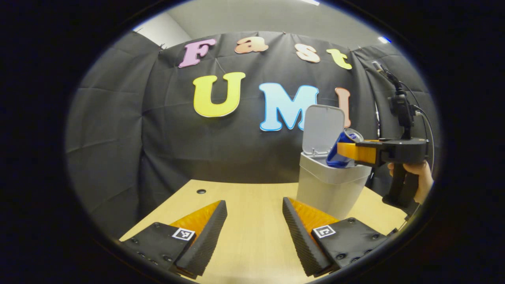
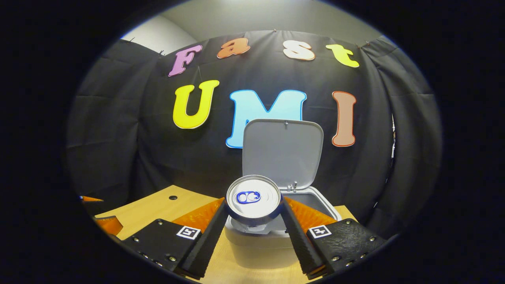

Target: Press the lid of the desktop garbage bin to open it, pick up the crumpled paper on the desktop and throw it into the bin, then pick up the pop can on the desktop and drop it into the bin, and finally close the garbage bin lid.

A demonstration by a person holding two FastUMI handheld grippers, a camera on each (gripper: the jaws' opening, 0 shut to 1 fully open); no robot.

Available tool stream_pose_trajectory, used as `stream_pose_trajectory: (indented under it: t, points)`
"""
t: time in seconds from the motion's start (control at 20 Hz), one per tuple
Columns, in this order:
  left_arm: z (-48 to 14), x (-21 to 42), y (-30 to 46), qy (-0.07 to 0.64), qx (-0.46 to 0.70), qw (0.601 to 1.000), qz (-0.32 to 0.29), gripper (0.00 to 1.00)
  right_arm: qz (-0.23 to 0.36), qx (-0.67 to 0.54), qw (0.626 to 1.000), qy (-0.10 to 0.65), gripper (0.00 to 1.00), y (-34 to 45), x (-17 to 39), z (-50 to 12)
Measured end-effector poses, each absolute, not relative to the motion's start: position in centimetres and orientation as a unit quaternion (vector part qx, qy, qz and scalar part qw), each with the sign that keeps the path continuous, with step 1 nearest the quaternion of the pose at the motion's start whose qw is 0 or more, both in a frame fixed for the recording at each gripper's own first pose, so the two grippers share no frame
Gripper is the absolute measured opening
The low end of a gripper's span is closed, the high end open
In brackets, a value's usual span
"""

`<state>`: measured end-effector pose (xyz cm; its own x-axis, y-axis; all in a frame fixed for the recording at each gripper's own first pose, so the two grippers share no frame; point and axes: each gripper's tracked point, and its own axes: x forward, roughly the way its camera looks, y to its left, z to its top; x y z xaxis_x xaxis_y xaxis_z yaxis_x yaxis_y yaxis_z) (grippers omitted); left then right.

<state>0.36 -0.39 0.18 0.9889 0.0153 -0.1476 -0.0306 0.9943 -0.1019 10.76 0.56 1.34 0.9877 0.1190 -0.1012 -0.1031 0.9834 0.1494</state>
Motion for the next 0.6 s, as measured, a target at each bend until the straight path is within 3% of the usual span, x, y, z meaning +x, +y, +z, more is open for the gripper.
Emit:
stream_pose_trajectory:
  t: [0.6]
  points:
    - [-0.35,0.62,-0.43,0.081,-0.061,0.995,0.008,0.95,0.054,0.068,0.995,0.057,0.89,0.01,11.67,1.13]
